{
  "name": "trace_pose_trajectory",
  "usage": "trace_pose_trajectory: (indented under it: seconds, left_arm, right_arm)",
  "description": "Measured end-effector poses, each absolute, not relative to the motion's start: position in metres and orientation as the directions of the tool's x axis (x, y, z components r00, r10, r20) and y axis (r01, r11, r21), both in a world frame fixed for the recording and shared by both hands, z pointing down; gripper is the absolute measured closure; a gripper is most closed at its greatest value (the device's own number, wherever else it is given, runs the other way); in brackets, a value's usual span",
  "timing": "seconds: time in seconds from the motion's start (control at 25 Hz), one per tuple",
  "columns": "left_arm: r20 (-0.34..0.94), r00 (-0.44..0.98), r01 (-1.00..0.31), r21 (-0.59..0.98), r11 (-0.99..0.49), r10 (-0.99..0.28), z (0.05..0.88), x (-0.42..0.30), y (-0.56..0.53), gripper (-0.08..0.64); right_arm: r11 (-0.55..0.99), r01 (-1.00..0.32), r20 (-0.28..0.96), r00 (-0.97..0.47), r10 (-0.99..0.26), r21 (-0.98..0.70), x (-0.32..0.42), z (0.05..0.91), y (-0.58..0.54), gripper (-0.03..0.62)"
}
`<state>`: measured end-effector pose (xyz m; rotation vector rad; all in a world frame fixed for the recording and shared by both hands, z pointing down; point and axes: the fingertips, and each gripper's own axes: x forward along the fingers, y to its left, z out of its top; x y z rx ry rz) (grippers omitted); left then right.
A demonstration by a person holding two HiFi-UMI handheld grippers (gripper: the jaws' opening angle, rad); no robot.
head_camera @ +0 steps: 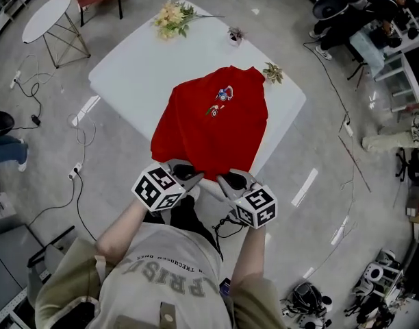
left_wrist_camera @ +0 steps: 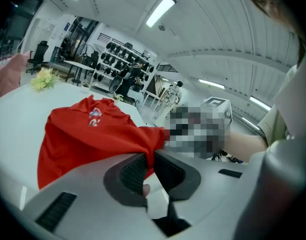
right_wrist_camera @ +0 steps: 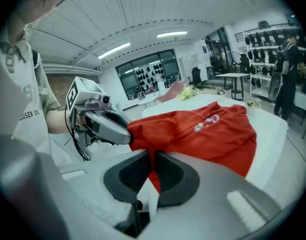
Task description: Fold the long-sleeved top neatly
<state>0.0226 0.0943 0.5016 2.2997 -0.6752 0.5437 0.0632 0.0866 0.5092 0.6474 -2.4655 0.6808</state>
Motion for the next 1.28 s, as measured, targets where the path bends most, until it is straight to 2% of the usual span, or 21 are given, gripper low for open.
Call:
trace_pose_trajectory:
  seconds: [0.12, 0.2, 0.32, 0.48, 0.56, 0.64, 0.8, 0.92, 1.04, 1.12, 1.2, 1.24, 1.28]
  left_arm:
    - [0.548, 0.788, -0.572, 0.481, -0.665, -0.281, 0.510, 0.069, 0.081, 0.515]
    - [0.580, 0.776, -0.573, 0.482, -0.663, -0.249, 0.527, 0.092, 0.077, 0.515]
    - [0.660, 0.721, -0.607, 0.454, -0.652, -0.212, 0.562, 0.111, 0.076, 0.515]
    - [0.802, 0.564, -0.646, 0.282, -0.709, -0.195, 0.604, 0.111, 0.082, 0.506]
    - [0.850, 0.493, -0.640, 0.210, -0.739, -0.185, 0.613, 0.105, 0.087, 0.463]
    - [0.870, 0.461, -0.633, 0.184, -0.752, -0.176, 0.611, 0.094, 0.091, 0.374]
    - [0.857, 0.448, -0.691, 0.150, -0.707, -0.256, 0.585, 0.055, 0.074, 0.316]
    - [0.836, 0.399, -0.731, 0.041, -0.681, -0.378, 0.566, 0.026, 0.024, 0.314]
    - [0.822, 0.378, -0.721, -0.027, -0.692, -0.426, 0.563, 0.017, -0.026, 0.314]
    - [0.826, 0.371, -0.700, -0.052, -0.712, -0.425, 0.570, 0.017, -0.053, 0.314]
    - [0.859, 0.348, -0.666, -0.054, -0.744, -0.375, 0.587, 0.014, -0.067, 0.314]
    - [0.883, 0.329, -0.643, -0.049, -0.764, -0.333, 0.599, 0.011, -0.068, 0.314]
    - [0.903, 0.314, -0.618, -0.038, -0.785, -0.291, 0.610, 0.007, -0.066, 0.309]
  right_arm:
    - [0.743, -0.596, 0.614, -0.719, -0.327, -0.303, 0.111, 0.515, 0.076, 0.568]
    - [0.746, -0.603, 0.669, -0.681, -0.298, -0.282, 0.134, 0.531, 0.072, 0.568]
    - [0.756, -0.583, 0.732, -0.648, -0.211, -0.298, 0.152, 0.566, 0.070, 0.568]
    - [0.769, -0.541, 0.791, -0.607, -0.077, -0.340, 0.153, 0.609, 0.076, 0.568]
    - [0.774, -0.532, 0.814, -0.580, -0.039, -0.342, 0.152, 0.622, 0.078, 0.568]
    - [0.770, -0.538, 0.823, -0.568, -0.028, -0.345, 0.153, 0.627, 0.074, 0.568]
    - [0.762, -0.529, 0.817, -0.577, 0.000, -0.374, 0.156, 0.627, 0.072, 0.568]
    - [0.766, -0.525, 0.814, -0.581, -0.004, -0.371, 0.156, 0.625, 0.073, 0.568]
    - [0.773, -0.523, 0.813, -0.583, -0.015, -0.361, 0.156, 0.620, 0.077, 0.565]
    - [0.767, -0.512, 0.806, -0.592, 0.011, -0.386, 0.157, 0.614, 0.084, 0.509]
    - [0.746, -0.524, 0.800, -0.600, 0.020, -0.411, 0.163, 0.604, 0.086, 0.356]
    - [0.730, -0.544, 0.796, -0.605, 0.000, -0.413, 0.168, 0.597, 0.082, 0.330]
    - [0.711, -0.571, 0.790, -0.612, -0.037, -0.410, 0.172, 0.588, 0.074, 0.330]
